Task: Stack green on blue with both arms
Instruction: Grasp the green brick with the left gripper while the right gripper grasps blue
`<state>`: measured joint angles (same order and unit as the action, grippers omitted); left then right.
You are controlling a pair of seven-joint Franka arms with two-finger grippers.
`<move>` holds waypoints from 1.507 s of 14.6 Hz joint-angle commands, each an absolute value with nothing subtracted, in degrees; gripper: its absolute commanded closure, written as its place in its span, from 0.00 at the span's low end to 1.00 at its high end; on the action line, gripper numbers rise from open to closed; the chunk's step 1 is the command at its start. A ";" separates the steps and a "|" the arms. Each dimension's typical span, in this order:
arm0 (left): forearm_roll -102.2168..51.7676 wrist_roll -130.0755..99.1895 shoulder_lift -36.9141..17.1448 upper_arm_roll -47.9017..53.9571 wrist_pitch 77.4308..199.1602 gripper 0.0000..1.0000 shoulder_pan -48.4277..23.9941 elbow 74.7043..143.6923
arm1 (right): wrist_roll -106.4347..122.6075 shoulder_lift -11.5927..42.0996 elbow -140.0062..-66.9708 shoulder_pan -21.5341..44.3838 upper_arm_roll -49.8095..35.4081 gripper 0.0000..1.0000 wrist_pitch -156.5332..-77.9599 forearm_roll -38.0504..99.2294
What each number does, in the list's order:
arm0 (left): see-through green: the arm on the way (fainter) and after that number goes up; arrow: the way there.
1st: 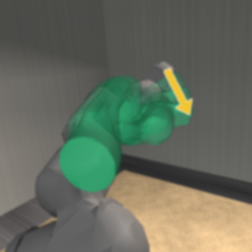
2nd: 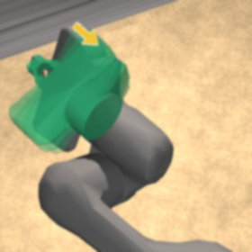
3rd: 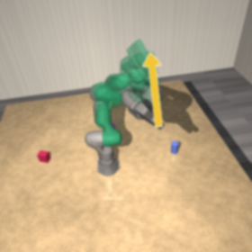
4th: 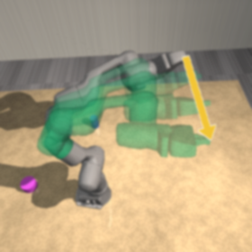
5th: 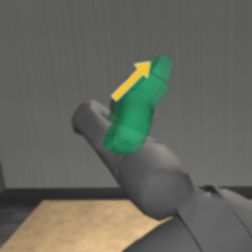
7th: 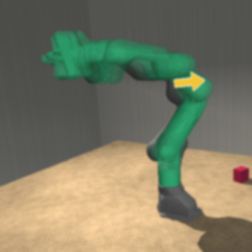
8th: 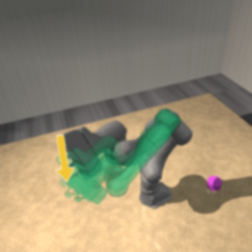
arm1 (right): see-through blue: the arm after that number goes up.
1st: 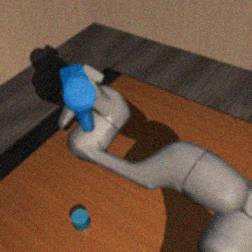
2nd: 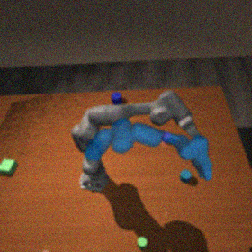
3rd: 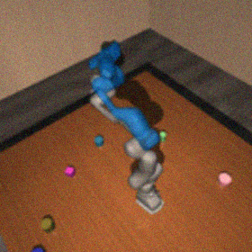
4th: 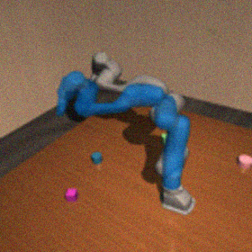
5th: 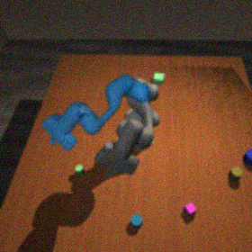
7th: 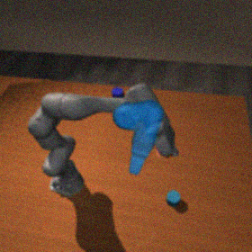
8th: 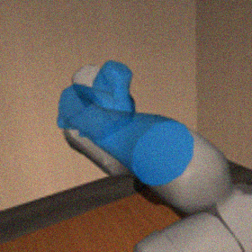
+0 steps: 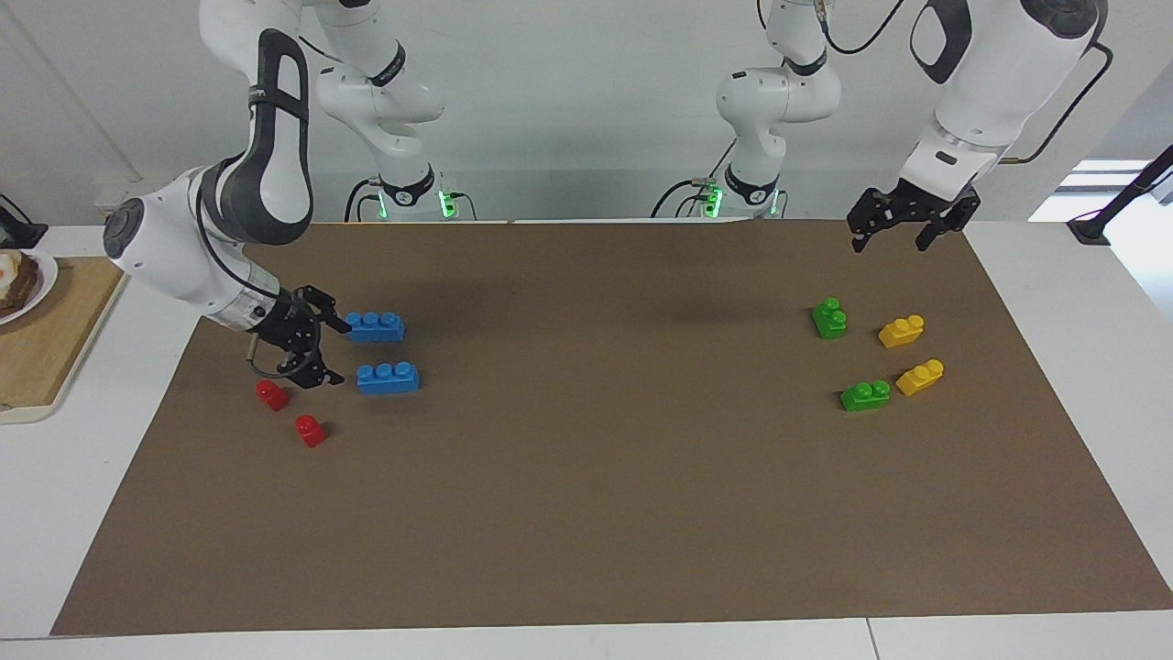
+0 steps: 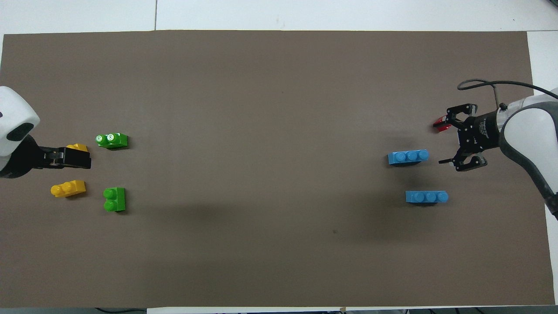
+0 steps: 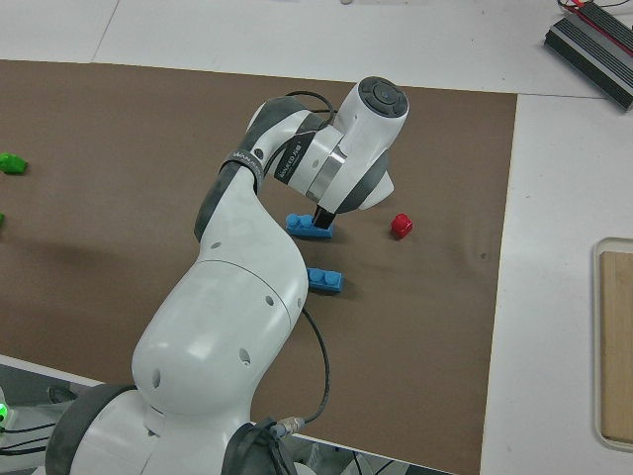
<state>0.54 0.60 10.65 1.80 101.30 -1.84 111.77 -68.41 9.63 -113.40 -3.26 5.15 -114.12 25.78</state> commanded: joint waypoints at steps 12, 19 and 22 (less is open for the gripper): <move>1.32 3.78 11.35 1.85 118.39 0.00 5.18 130.42 | -63.90 12.13 -118.21 -2.37 4.66 0.03 -121.81 30.59; 0.97 -1.76 5.71 1.93 122.94 0.00 4.22 133.23 | -62.05 14.68 -118.21 -2.37 4.57 0.03 -124.27 30.85; 0.97 -1.23 3.44 1.93 127.69 0.00 4.04 135.17 | -61.70 15.56 -118.21 -2.37 4.57 0.04 -125.24 31.72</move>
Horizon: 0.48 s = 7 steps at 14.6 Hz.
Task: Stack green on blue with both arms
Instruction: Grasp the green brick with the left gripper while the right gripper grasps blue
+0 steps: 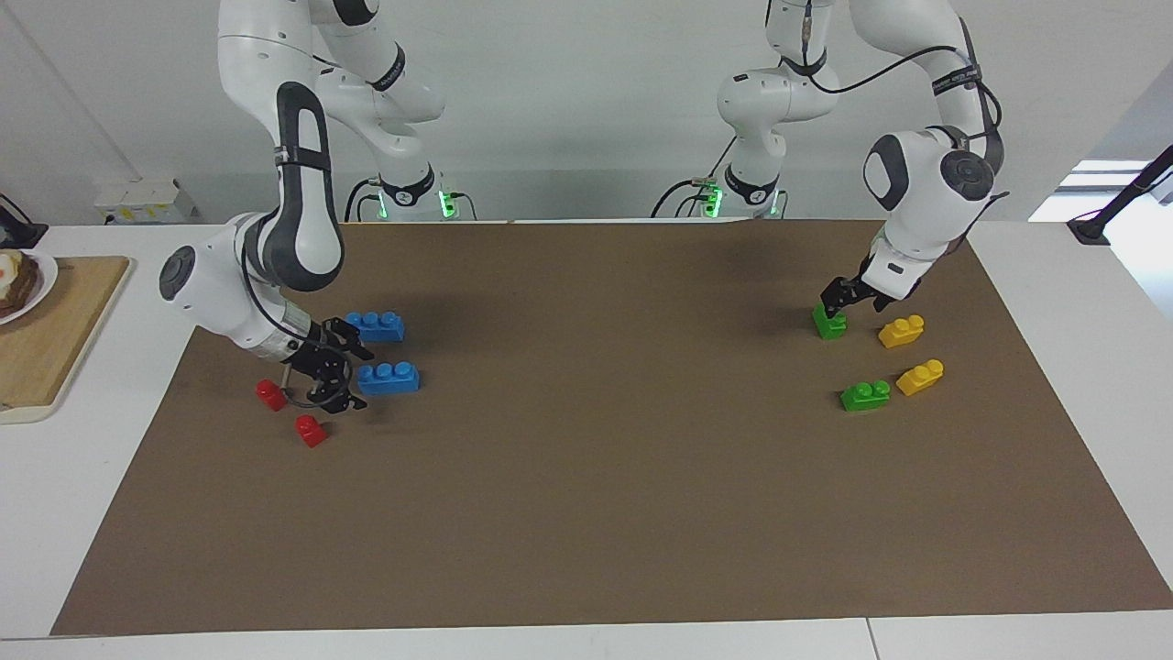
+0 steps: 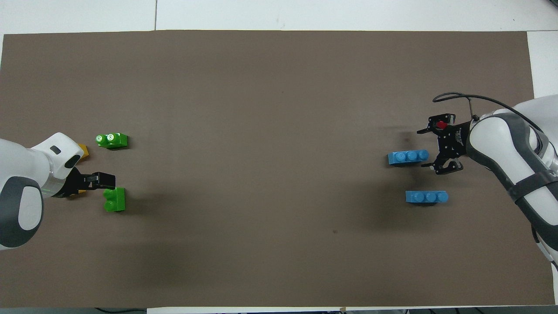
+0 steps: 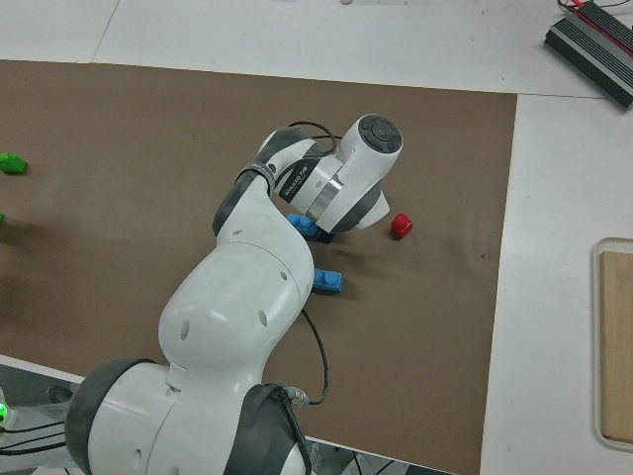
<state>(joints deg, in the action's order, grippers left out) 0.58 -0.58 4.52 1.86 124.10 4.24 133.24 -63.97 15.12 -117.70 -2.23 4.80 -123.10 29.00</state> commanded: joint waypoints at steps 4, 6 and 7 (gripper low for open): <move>0.97 -0.97 2.90 1.93 127.97 0.00 2.81 137.02 | -60.29 15.56 -118.65 -2.37 4.57 0.28 -125.25 32.87; 0.97 -0.97 3.34 1.93 128.32 0.00 2.90 138.16 | -60.47 15.56 -118.57 -2.37 4.57 0.40 -125.16 33.57; 0.97 -0.97 3.60 1.93 128.76 0.00 2.99 139.03 | -60.47 15.56 -118.56 -2.37 4.57 0.50 -125.16 34.36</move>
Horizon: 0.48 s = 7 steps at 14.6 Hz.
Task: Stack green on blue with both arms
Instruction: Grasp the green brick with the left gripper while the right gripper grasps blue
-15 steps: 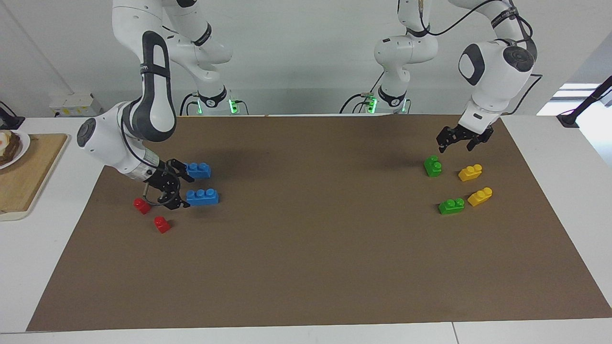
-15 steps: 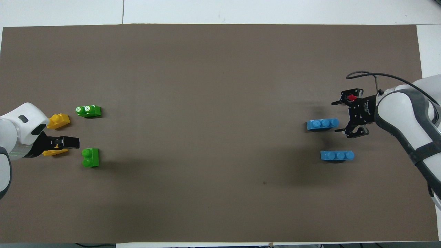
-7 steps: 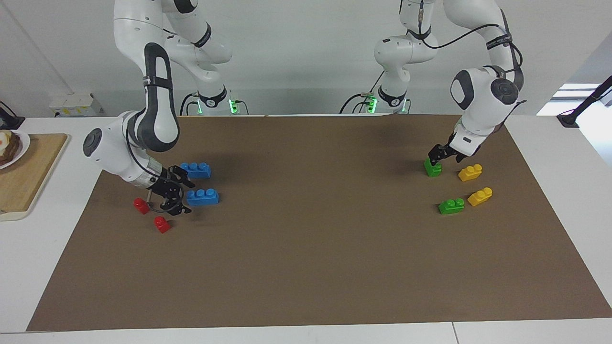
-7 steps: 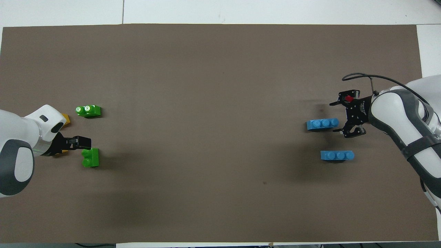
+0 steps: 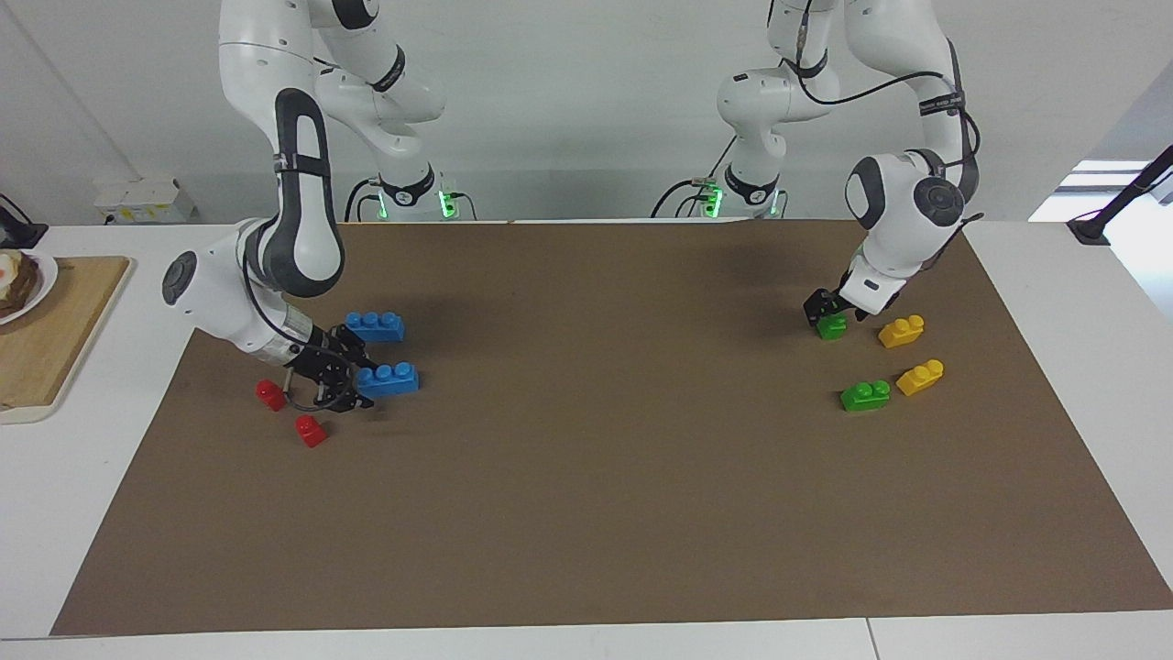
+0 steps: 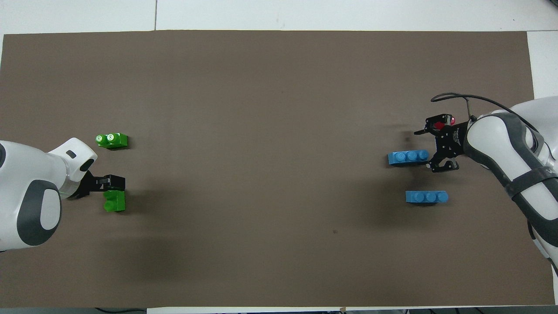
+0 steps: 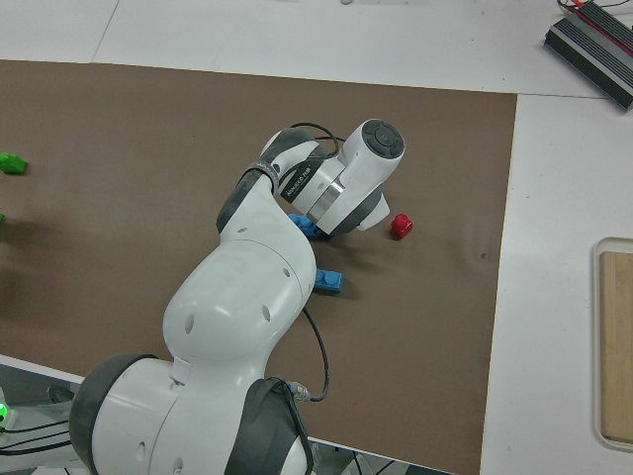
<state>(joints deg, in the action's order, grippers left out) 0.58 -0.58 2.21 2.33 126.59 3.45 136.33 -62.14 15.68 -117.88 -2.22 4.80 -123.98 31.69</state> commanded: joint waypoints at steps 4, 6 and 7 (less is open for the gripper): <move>0.97 -0.88 2.90 1.85 131.48 0.12 2.99 140.71 | -60.12 15.56 -118.56 -2.46 4.57 1.00 -124.72 34.54; 0.97 -0.53 2.90 1.85 131.22 0.37 3.08 140.45 | -60.03 15.56 -118.48 -2.46 4.57 1.00 -124.37 34.54; 0.97 -0.53 2.81 1.85 130.87 0.55 3.25 140.10 | -59.68 15.56 -118.04 -2.46 4.57 1.00 -124.02 34.54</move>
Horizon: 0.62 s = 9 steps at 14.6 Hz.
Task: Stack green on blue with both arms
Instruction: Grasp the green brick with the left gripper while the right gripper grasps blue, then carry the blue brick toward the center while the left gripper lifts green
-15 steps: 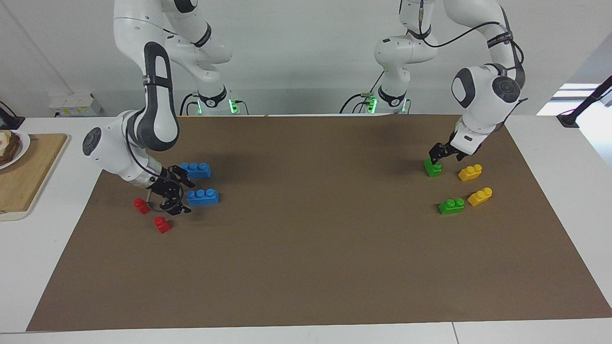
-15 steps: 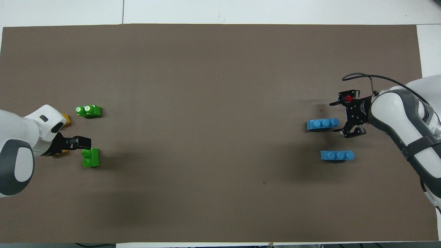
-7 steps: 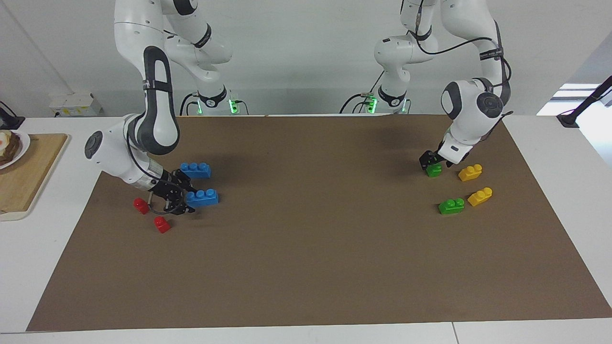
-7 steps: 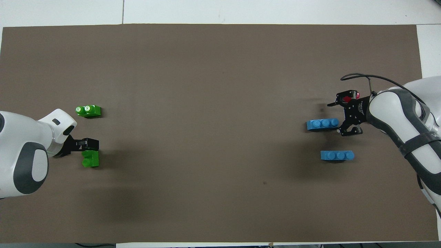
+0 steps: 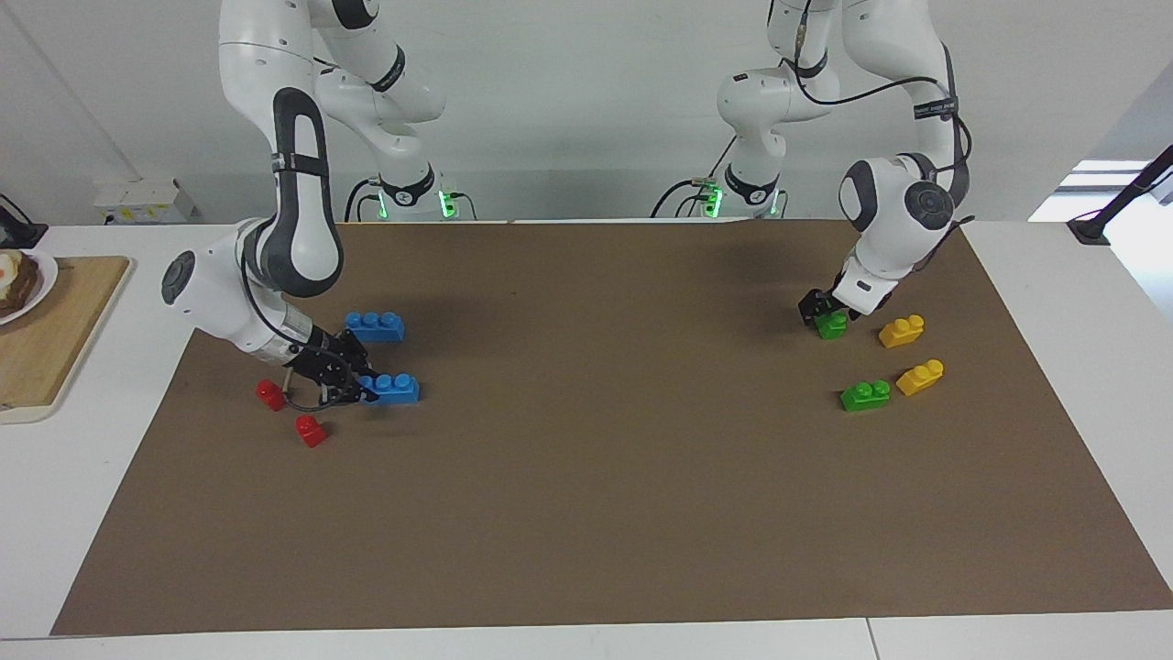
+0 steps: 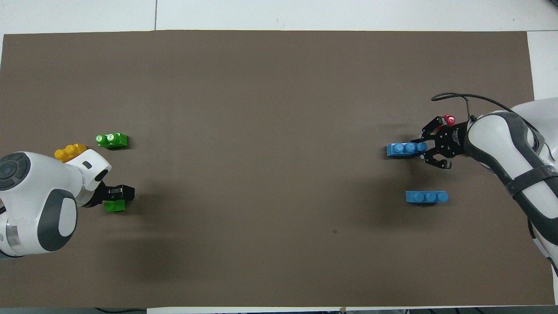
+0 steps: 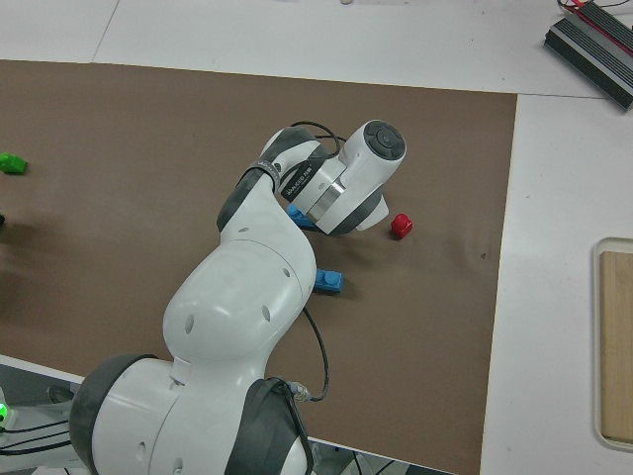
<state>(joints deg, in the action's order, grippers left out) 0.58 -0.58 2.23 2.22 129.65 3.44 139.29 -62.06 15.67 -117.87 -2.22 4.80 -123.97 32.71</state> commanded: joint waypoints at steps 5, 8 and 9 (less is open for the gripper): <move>0.97 -0.26 2.73 1.85 125.97 1.00 3.60 136.86 | -66.86 15.56 -110.94 -2.37 -1.47 1.00 -120.24 35.33; 0.62 -1.66 1.76 1.93 116.49 1.00 3.60 127.22 | -76.26 15.38 -106.62 -2.29 -7.45 1.00 -120.14 35.25; 0.27 -4.28 0.45 1.93 113.50 1.00 3.17 123.35 | -77.94 15.29 -105.57 -1.68 -9.12 1.00 -120.49 35.07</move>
<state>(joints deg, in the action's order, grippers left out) 0.46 -1.17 2.35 1.98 120.57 3.49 131.25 -73.99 15.32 -108.19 -1.70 -6.15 -121.12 34.49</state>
